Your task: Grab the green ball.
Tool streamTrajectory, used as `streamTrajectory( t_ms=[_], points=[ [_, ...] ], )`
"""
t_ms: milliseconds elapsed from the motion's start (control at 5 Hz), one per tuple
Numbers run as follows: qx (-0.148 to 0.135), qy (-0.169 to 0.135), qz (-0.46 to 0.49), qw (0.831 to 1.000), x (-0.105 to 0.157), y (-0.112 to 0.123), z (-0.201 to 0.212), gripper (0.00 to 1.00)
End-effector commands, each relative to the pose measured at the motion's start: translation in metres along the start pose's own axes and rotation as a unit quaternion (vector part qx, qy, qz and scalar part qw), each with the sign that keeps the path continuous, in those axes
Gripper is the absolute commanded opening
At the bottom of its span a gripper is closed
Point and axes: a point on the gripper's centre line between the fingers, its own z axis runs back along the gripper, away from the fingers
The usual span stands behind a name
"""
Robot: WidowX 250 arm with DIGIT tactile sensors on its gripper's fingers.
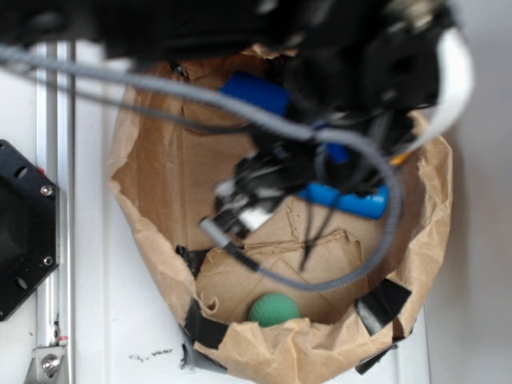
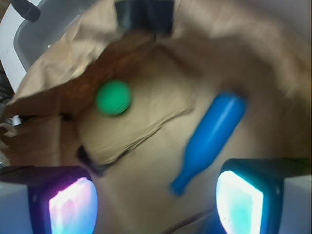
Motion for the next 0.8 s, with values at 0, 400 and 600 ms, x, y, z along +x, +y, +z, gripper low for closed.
streamTrajectory(
  t_ms=[0, 400, 600],
  points=[
    [0.065, 0.016, -0.224, 0.972, 0.006, 0.002, 0.001, 1.0],
    [0.049, 0.007, -0.393, 0.918, -0.012, -0.002, -0.03, 1.0],
    [0.042, -0.014, -0.426, 0.904, -0.001, -0.001, -0.059, 1.0]
  ],
)
